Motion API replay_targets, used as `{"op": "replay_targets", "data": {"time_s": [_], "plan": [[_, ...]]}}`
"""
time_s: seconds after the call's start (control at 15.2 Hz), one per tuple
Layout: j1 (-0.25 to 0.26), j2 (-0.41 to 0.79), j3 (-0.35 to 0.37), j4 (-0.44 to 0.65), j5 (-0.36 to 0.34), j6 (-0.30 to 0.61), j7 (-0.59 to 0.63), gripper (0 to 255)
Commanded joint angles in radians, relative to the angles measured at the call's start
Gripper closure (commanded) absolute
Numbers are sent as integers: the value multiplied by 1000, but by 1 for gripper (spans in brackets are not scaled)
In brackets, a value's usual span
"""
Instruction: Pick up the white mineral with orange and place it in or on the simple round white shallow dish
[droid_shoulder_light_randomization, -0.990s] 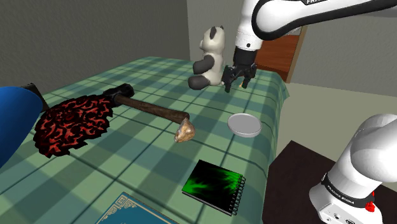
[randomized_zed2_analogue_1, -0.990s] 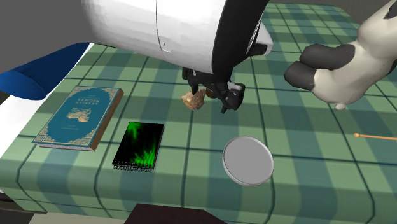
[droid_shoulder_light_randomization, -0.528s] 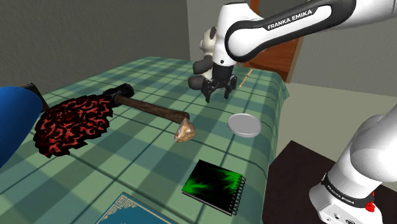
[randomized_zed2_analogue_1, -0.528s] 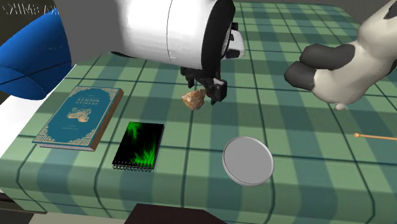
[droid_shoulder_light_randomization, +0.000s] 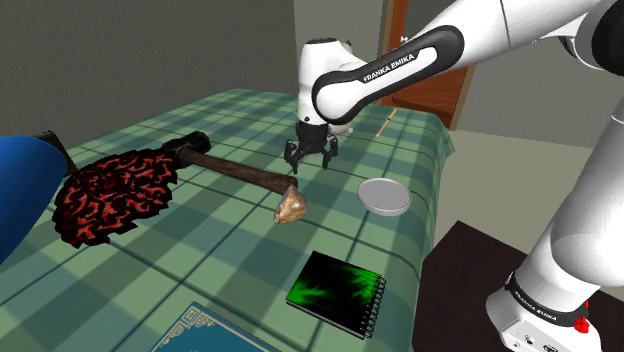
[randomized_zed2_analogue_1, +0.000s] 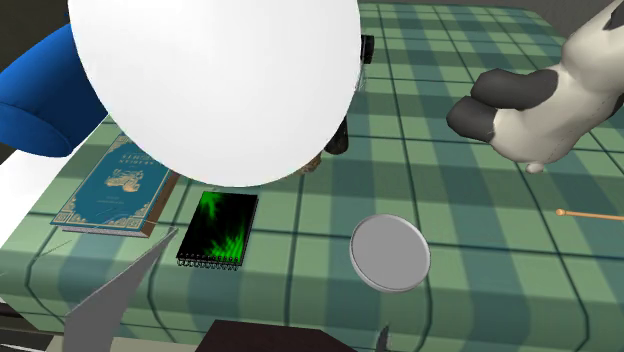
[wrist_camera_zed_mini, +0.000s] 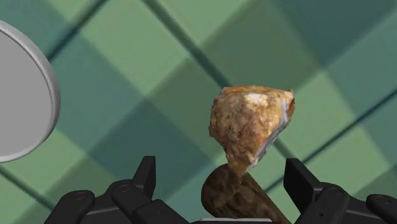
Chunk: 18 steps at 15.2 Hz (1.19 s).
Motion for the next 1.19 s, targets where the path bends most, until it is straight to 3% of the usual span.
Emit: {"op": "replay_targets", "data": {"time_s": [0.0, 0.53, 1.12], "plan": [[16, 79, 3, 60, -41, 13, 66, 0], [105, 396, -38, 371, -162, -2, 246, 0], [113, 455, -52, 360, -183, 68, 258, 0]]}}
